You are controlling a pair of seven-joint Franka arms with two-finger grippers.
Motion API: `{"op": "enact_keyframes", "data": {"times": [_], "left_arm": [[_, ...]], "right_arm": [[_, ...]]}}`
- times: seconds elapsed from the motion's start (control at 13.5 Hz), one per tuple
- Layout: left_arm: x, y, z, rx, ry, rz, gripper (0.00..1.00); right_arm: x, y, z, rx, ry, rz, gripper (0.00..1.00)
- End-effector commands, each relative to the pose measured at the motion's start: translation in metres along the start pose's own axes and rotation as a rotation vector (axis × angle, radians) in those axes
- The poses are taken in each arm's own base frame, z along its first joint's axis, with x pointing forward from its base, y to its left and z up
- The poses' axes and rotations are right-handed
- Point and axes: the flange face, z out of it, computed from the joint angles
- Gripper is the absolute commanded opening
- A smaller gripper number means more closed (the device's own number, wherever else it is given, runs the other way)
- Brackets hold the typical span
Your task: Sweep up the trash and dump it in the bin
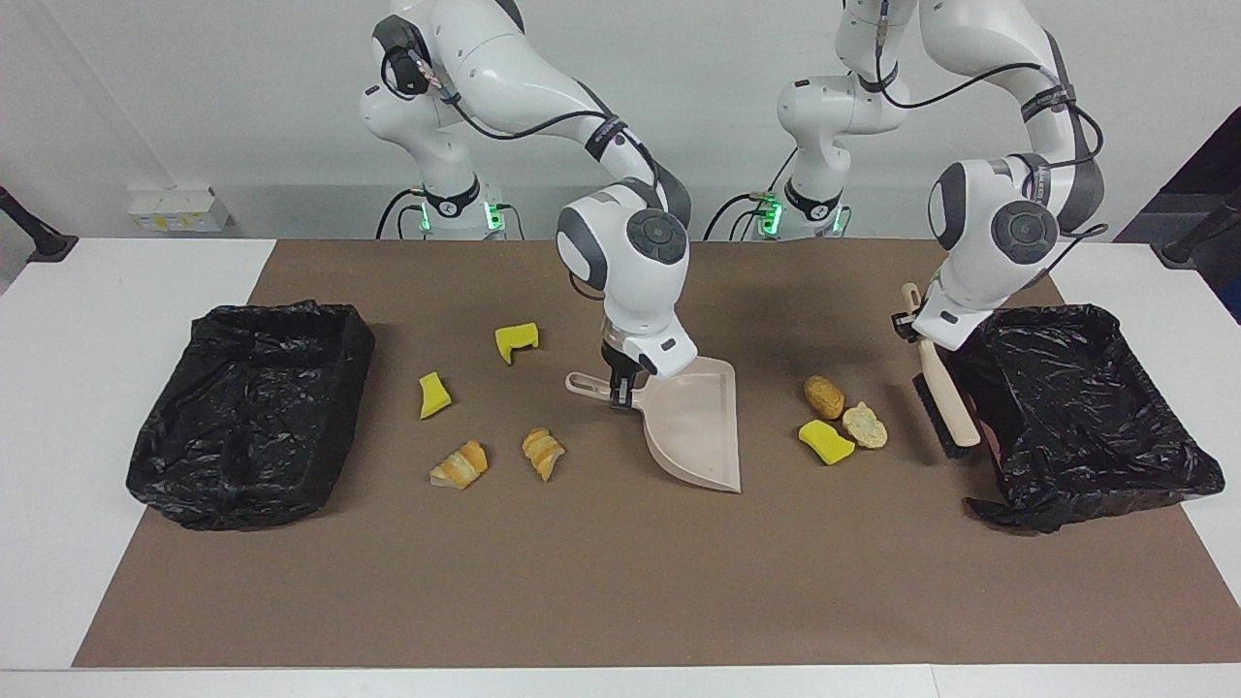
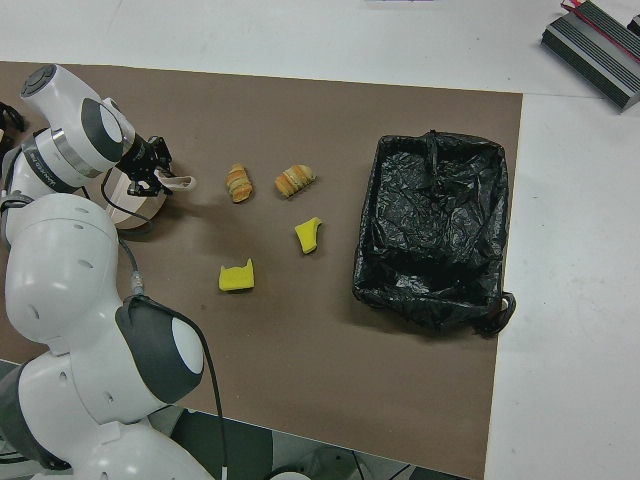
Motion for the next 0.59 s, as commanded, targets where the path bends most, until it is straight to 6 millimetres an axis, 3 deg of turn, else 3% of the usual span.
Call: {"op": "enact_keyframes", "data": {"times": [0.0,0.15,0.52], "left_arm": [[-0.007,0.012,0.019,0.006,0.016,0.015,0.0],[-0.01,0.028,0.02,-0.022,0.021,0.02,0.0],[-0.022,0.088,0.019,-0.112,0.073,-0.052,0.0]], "right_arm": [[0.014,0.003,0.004,-0.028,0.008,-0.047,0.0],[0.021,0.001,0.008,-0.033,0.016,-0.052,0.0],[0.027,0.001,0.008,-0.07,0.045,-0.058,0.0]]}}
